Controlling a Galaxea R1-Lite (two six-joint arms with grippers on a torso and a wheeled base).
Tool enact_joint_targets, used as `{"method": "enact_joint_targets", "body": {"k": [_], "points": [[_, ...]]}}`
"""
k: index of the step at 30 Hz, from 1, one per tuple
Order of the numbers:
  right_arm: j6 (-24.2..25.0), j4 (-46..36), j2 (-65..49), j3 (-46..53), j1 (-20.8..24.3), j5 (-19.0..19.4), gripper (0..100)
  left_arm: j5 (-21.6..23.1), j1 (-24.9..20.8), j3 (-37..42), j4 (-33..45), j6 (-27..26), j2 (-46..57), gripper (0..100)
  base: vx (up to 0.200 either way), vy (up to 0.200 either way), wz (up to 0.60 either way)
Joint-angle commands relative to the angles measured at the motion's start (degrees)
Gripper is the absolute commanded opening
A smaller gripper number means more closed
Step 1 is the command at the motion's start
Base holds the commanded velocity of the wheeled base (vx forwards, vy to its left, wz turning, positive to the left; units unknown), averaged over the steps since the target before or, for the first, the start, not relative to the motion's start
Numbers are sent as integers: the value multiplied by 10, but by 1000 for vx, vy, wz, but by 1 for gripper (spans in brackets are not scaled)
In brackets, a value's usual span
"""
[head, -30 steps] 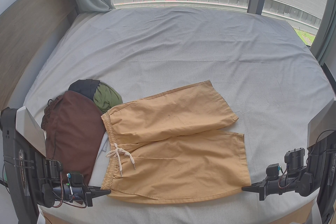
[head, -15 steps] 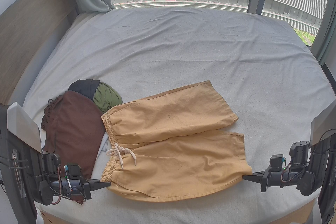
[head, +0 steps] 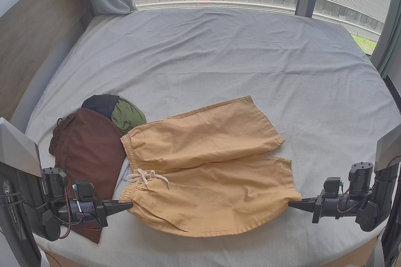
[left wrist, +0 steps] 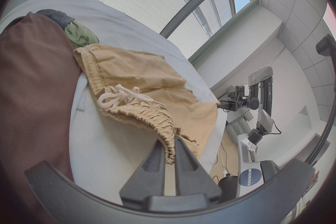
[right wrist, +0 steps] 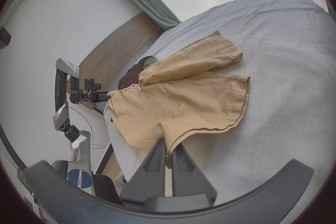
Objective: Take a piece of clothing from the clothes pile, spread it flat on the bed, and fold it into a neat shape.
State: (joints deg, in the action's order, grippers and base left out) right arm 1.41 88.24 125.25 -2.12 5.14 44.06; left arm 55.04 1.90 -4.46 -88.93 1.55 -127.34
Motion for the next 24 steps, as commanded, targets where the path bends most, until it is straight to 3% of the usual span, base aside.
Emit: {"method": "enact_joint_targets", "body": {"k": [1,24], "points": [[9,0,-20,-8,6,2,0,-1,-3,-5,-1,6,23,0,0,0,0],[15,0,-62,7,14,10,0,-9,-3,-5,-1,28,78,0,0,0,0]]}}
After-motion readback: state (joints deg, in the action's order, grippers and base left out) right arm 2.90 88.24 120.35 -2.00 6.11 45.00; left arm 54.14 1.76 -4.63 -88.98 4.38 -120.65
